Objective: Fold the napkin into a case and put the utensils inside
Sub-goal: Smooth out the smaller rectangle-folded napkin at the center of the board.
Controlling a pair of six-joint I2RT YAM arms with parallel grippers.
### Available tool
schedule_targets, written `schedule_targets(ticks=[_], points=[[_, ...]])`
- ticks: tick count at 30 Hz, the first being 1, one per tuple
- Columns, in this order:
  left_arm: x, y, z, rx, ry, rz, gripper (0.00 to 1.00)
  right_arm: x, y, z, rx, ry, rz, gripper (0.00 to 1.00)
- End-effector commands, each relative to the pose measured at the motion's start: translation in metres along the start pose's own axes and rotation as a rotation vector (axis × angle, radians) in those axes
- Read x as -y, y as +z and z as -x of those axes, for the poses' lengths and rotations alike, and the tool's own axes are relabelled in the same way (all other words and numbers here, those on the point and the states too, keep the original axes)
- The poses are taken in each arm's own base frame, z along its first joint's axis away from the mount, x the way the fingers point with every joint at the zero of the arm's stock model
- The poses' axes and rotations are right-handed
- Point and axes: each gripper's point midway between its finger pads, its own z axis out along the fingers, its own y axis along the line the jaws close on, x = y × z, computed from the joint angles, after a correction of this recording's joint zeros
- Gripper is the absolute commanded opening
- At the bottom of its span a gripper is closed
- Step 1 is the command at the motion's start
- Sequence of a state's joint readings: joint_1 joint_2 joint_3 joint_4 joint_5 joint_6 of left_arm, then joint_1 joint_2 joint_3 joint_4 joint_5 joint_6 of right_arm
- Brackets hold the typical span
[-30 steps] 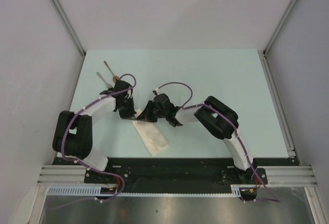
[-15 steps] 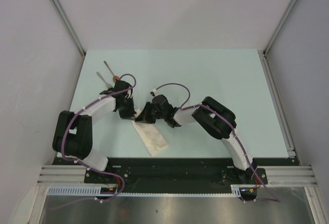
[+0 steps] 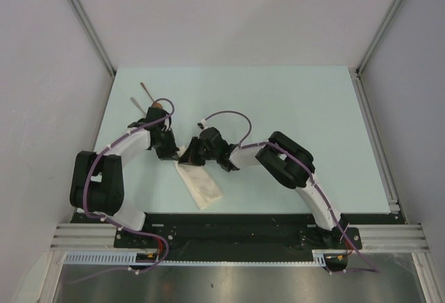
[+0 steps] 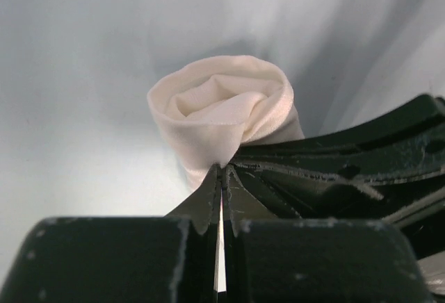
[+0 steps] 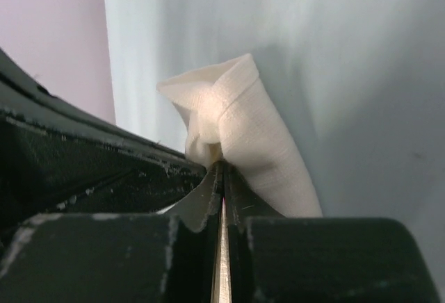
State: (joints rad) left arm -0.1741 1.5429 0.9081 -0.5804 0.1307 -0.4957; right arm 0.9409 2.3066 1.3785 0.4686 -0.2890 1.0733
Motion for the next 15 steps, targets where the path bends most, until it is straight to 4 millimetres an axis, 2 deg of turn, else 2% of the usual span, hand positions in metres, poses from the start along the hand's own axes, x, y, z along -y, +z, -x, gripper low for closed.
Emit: schedule_targets(ticks=[1, 2, 6, 11, 13, 15], points=[[0.027, -0.004, 0.014, 0.019, -0.056, -0.139, 0.00, -0.003, -0.011, -0.028, -0.040, -0.107, -0.057, 0.05], [0.027, -0.005, 0.015, 0.021, -0.053, -0.140, 0.00, -0.009, -0.015, -0.026, -0.037, -0.127, -0.056, 0.09], [0.026, -0.007, 0.015, 0.026, -0.046, -0.139, 0.00, -0.026, -0.035, -0.016, -0.024, -0.179, -0.057, 0.11], [0.023, -0.006, 0.012, 0.021, -0.040, -0.131, 0.00, -0.013, -0.042, -0.020, -0.031, -0.154, -0.067, 0.12], [0.023, -0.005, 0.012, 0.021, -0.043, -0.133, 0.00, -0.005, -0.038, -0.025, -0.040, -0.147, -0.075, 0.12], [0.023, -0.003, 0.011, 0.016, -0.044, -0.132, 0.00, -0.004, -0.031, -0.030, -0.054, -0.148, -0.069, 0.11]])
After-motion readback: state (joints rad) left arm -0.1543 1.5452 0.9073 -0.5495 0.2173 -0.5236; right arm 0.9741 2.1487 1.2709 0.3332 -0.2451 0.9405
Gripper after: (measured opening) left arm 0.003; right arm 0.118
